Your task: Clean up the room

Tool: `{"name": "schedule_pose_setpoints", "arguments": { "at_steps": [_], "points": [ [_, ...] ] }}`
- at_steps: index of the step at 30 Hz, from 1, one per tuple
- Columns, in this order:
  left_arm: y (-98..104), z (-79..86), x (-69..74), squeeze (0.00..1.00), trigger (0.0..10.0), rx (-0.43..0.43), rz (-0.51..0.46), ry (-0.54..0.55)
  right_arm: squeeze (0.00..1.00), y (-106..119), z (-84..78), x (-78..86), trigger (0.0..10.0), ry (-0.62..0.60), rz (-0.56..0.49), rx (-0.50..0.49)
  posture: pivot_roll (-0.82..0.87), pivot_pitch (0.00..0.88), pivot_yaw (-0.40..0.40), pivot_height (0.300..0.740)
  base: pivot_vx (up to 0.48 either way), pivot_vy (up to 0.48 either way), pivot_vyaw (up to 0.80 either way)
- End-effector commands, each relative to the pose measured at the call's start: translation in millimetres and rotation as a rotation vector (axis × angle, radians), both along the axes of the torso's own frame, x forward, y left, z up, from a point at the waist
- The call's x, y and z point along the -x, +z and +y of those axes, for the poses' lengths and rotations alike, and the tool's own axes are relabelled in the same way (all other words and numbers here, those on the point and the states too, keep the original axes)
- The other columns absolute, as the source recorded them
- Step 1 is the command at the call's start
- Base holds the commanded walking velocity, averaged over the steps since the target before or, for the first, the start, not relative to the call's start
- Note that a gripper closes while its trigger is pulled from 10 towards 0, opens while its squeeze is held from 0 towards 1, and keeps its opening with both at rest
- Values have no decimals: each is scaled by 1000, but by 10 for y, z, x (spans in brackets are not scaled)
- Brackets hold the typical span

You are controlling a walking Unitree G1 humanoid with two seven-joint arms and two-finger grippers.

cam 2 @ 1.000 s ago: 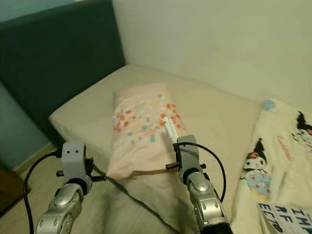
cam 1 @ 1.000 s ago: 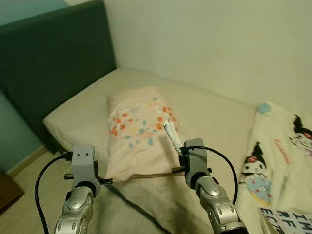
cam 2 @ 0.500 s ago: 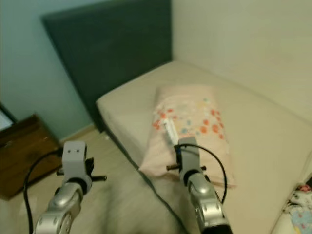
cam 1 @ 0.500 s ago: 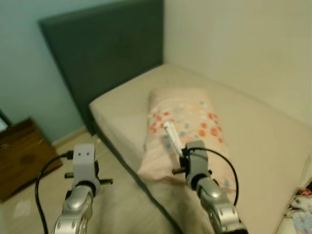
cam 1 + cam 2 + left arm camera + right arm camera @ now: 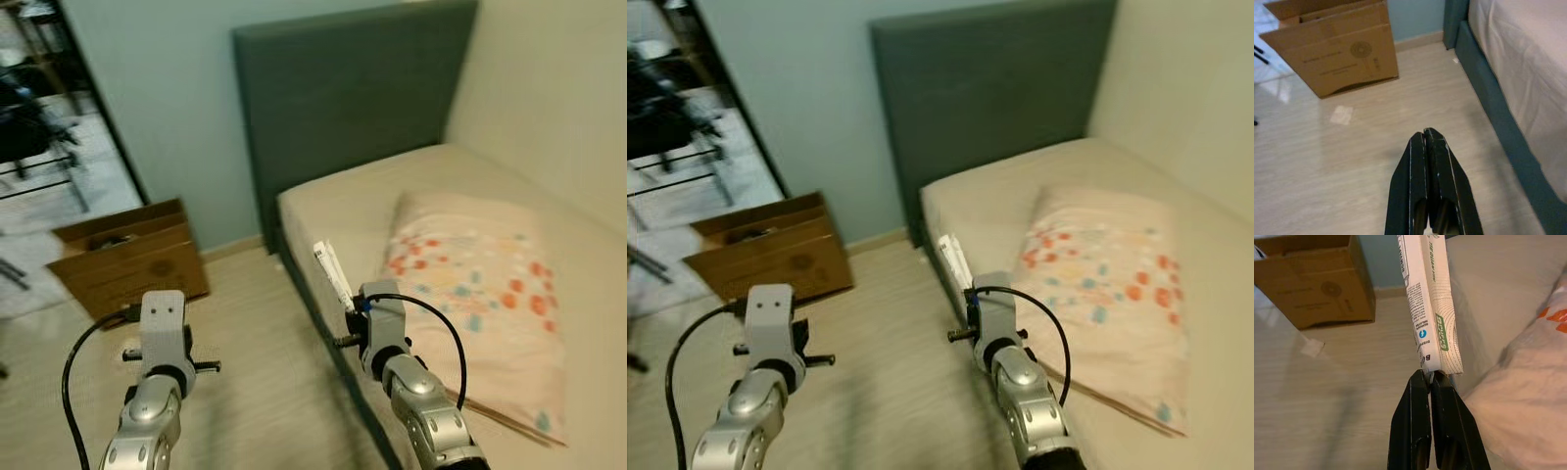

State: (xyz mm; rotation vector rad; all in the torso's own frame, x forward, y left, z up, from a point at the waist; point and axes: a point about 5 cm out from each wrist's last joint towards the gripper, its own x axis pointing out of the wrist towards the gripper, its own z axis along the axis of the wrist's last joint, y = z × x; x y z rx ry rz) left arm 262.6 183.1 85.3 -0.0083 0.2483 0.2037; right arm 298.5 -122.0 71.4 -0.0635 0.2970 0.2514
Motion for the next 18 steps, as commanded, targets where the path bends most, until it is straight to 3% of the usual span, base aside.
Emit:
{"name": "schedule_pose_setpoints", "arguments": {
  "at_steps": [1,8,18],
  "points": [
    [-59,73,46,0,10000,-8,8,47,0,-24,16,11,10000,3,-3,5,-26,94,-13,740,0,0,800],
    [-171,169,140,0,10000,-23,35,128,0,32,-52,-48,10000,-6,-36,53,-29,90,-40,740,0,0,800],
    [-215,65,145,0,10000,-11,48,127,0,107,-148,-146,10000,0,-56,89,-28,82,-97,740,0,0,800]
  ]
}}
